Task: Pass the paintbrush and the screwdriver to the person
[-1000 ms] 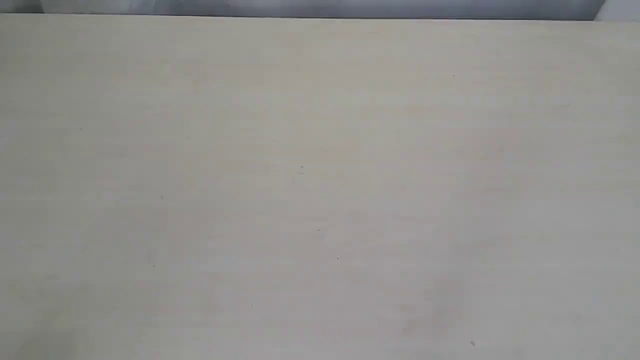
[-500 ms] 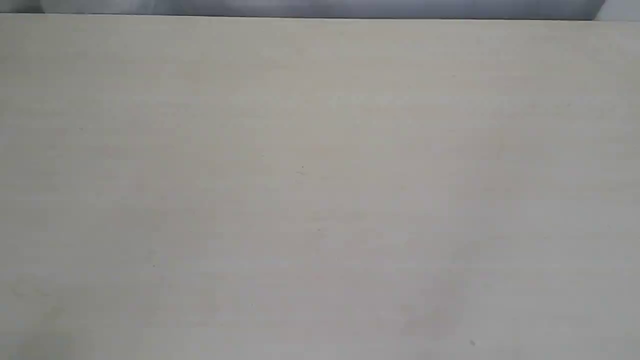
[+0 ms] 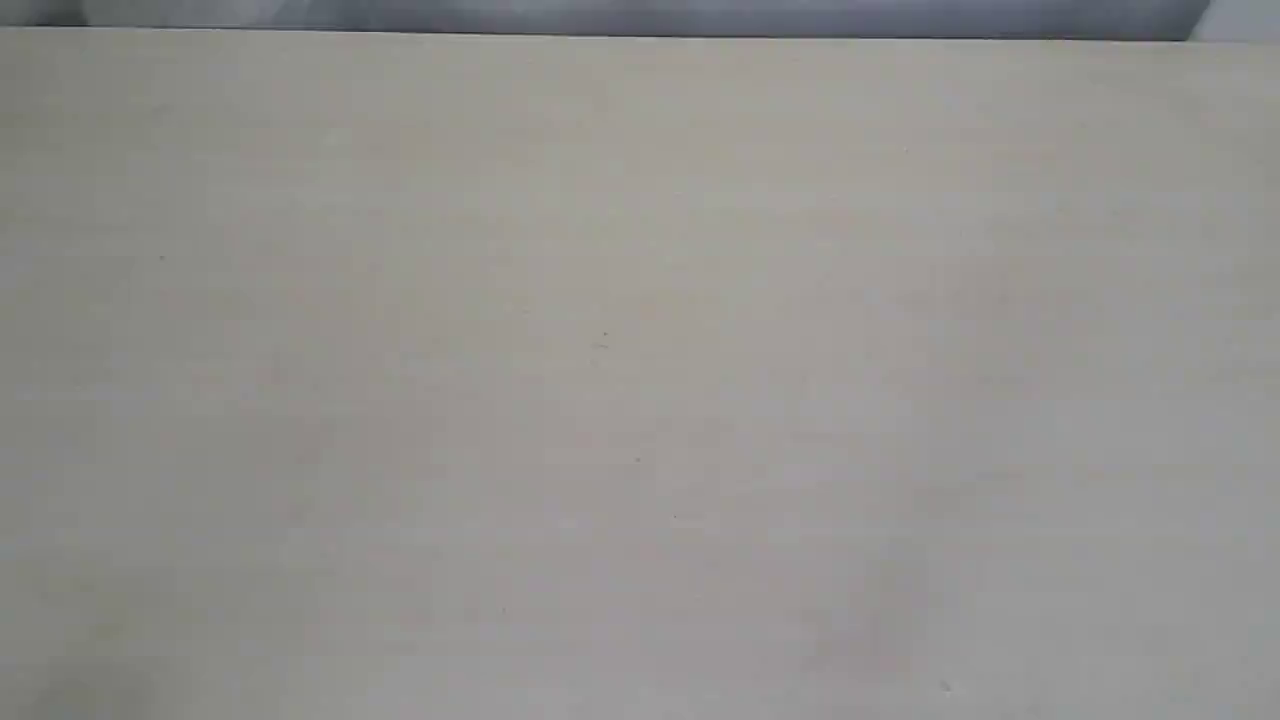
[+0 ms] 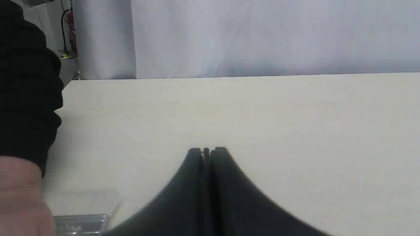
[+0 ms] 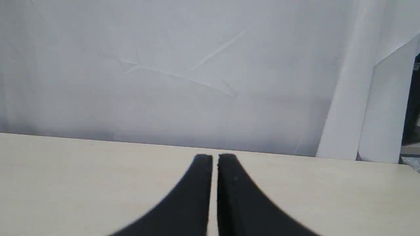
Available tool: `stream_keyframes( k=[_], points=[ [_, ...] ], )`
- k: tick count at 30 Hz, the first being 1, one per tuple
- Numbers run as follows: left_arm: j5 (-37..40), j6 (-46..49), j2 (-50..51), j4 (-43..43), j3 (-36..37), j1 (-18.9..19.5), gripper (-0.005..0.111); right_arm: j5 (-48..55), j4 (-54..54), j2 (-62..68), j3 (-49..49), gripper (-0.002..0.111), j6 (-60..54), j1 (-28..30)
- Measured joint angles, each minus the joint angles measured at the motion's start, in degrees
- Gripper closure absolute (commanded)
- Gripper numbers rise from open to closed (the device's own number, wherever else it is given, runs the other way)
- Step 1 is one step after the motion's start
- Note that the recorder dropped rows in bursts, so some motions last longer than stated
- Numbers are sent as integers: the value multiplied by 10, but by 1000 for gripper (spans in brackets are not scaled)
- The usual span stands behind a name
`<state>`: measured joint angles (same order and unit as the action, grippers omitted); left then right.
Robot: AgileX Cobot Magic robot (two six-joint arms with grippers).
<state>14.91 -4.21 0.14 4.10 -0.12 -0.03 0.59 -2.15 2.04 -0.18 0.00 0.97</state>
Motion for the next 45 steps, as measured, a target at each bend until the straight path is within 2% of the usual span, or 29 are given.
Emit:
stream_keyframes(
  k=[45],
  points=[
    [0, 0, 0, 0, 0, 0, 107, 22, 2, -13, 0, 104, 0, 0]
  ],
)
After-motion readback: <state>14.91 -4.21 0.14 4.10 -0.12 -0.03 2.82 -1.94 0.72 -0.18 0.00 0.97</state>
